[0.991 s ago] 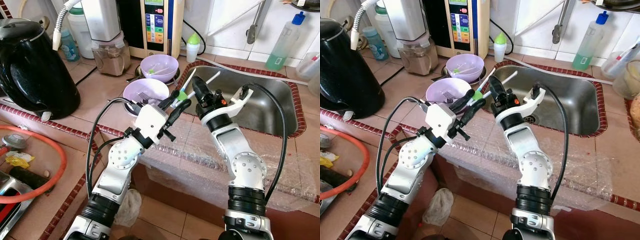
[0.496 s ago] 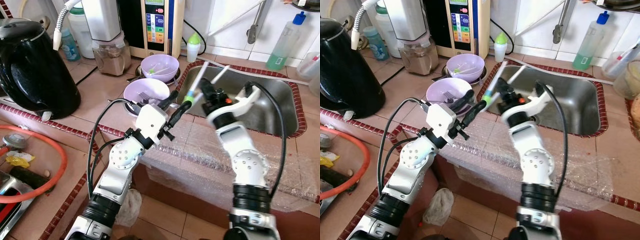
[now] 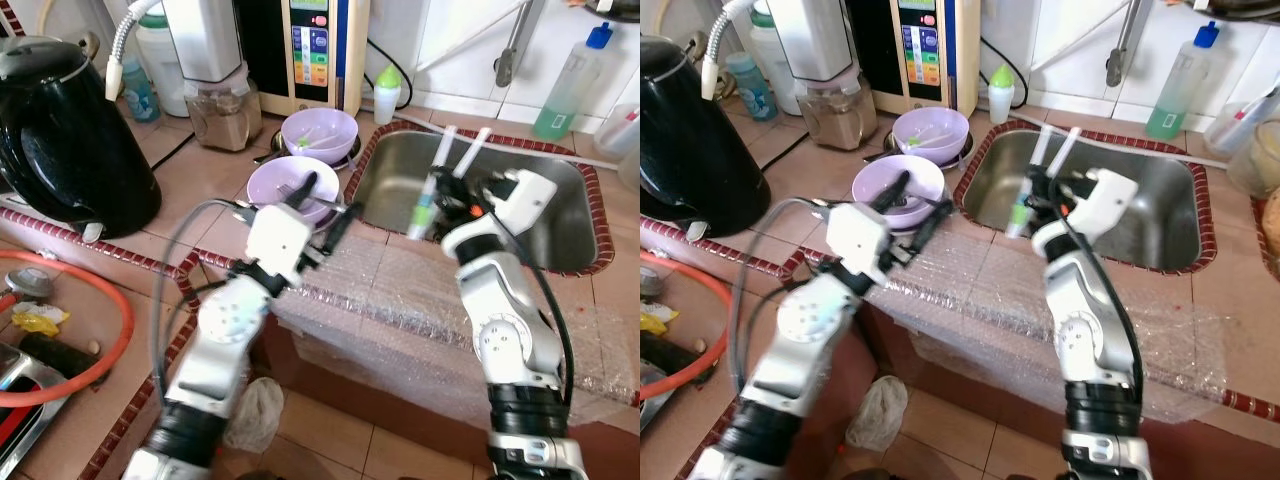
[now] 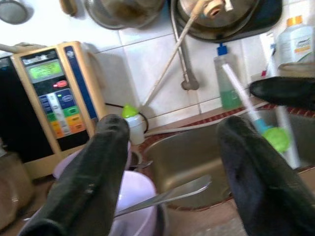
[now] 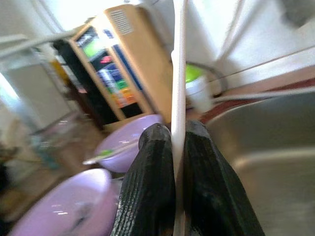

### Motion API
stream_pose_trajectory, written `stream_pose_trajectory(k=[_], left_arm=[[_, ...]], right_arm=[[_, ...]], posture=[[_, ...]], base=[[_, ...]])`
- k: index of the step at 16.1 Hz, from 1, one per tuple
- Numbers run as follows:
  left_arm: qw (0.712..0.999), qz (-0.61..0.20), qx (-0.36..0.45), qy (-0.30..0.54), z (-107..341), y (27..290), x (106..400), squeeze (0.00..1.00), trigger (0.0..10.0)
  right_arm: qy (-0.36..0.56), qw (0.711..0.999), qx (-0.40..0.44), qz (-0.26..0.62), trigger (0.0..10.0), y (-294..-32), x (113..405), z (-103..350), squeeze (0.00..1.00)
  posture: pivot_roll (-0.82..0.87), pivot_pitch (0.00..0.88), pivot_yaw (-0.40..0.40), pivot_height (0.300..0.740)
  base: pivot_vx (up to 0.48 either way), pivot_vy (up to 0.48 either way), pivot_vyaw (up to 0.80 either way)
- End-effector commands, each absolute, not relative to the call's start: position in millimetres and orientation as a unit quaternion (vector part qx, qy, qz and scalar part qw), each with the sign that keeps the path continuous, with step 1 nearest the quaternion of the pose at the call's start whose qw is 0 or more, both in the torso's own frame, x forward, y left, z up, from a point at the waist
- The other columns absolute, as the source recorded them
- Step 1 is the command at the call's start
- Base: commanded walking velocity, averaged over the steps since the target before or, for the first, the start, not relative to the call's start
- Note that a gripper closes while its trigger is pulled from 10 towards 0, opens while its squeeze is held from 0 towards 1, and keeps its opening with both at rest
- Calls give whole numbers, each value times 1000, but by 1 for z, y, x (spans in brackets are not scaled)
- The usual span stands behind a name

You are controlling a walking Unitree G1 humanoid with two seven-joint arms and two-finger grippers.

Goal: Kitchen organization

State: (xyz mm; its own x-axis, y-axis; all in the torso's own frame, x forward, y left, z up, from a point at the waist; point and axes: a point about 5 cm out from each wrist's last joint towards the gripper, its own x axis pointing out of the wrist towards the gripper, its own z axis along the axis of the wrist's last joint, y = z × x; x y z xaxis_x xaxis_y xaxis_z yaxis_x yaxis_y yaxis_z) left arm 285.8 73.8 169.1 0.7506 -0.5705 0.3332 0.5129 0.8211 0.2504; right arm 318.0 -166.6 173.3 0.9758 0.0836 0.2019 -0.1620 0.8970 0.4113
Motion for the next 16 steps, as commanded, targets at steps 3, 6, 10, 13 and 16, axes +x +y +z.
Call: stream_pose_trajectory(k=[3, 6, 10, 13, 16], left_arm=[[941, -272, 80, -187, 168, 83, 278, 0, 10000], [948, -259, 69, -172, 165, 84, 273, 0, 10000], [949, -261, 63, -162, 168, 83, 271, 0, 10000], [950, -261, 63, -158, 169, 84, 271, 0, 10000], [951, -261, 63, -155, 169, 85, 270, 0, 10000]], right_arm=[[-104, 979, 170, 38, 0, -174, 309, 171, 0], [-82, 987, 134, 36, 10000, -171, 302, 158, 0], [-81, 989, 117, 41, 10000, -165, 298, 153, 0], [-81, 989, 116, 41, 10000, -166, 298, 151, 0], [-79, 989, 117, 42, 10000, -164, 297, 150, 0]], posture=[[-67, 0, 71, 740], [-64, 0, 74, 740], [-64, 0, 74, 740], [-64, 0, 75, 740], [-62, 0, 77, 740]], base=[[0, 0, 0], [0, 0, 0], [0, -233, -456], [0, -314, -569], [0, -328, 0]])
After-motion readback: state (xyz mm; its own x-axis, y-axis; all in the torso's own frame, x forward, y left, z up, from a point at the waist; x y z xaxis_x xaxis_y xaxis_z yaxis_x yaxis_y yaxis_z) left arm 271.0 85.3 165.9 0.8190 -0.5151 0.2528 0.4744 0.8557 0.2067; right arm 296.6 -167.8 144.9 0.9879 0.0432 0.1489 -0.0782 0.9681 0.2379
